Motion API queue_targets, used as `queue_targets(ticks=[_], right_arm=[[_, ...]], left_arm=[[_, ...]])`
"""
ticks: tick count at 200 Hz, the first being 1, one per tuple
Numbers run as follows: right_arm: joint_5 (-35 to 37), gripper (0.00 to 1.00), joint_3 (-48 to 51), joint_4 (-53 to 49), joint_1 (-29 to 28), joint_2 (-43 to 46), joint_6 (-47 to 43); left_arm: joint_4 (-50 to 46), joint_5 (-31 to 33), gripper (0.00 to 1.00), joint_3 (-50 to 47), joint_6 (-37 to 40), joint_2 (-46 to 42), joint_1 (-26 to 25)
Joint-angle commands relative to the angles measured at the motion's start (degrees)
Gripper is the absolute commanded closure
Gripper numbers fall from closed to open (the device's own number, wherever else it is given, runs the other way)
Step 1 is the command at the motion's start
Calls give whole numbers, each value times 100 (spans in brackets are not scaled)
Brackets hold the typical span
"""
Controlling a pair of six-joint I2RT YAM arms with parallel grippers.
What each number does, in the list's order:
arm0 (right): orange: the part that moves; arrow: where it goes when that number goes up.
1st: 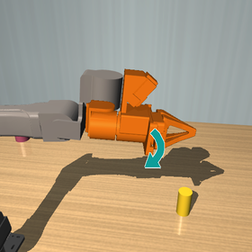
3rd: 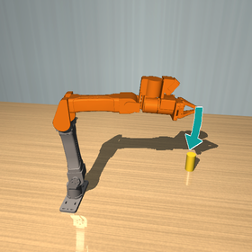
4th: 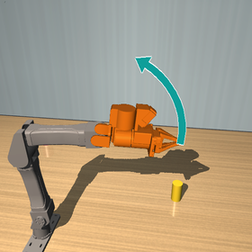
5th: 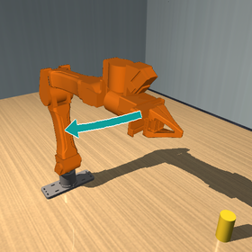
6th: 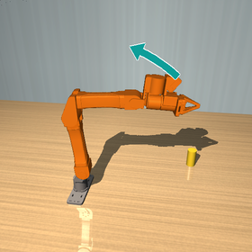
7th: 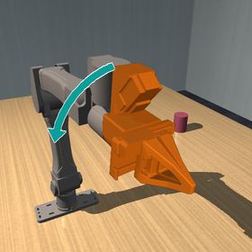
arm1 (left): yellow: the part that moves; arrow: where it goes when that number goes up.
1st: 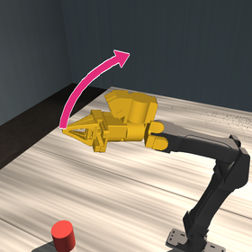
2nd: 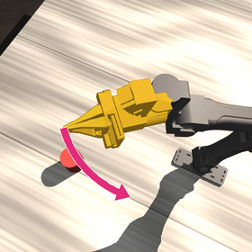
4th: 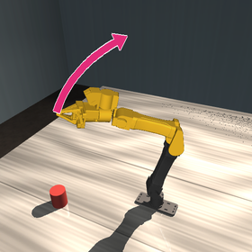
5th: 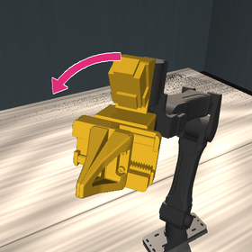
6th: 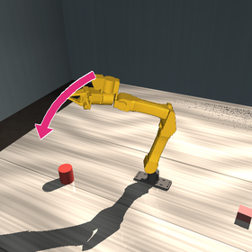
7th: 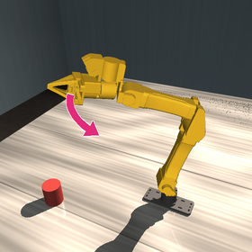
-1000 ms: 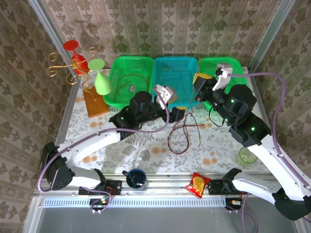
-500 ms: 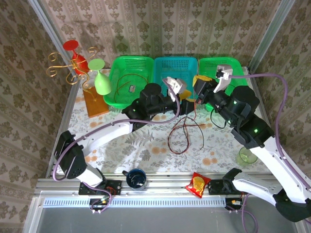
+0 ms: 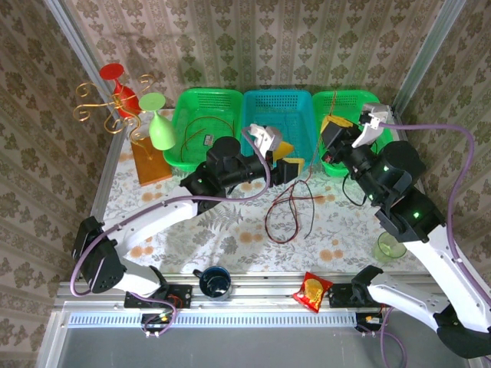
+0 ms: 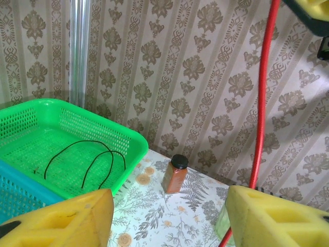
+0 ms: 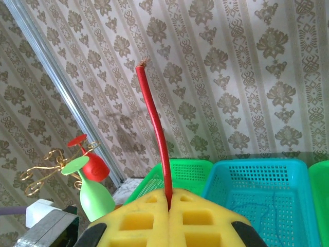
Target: Untangle the cables
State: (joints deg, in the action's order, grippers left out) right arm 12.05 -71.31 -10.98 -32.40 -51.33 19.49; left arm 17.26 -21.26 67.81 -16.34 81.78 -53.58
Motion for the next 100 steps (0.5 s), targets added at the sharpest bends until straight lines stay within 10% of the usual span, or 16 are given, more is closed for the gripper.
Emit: queue_targets(ticks=[1, 70, 100], right_arm=[[0, 100, -54, 24, 24, -125, 81], [-1086, 100, -220, 75, 24, -507, 497], [-1181, 100, -195, 46, 24, -444, 445]], left_arm=[[168, -149, 39, 35, -37, -14, -27], [174, -312, 37, 397, -82, 397, -157], [398, -144, 100, 314, -331, 446, -95]])
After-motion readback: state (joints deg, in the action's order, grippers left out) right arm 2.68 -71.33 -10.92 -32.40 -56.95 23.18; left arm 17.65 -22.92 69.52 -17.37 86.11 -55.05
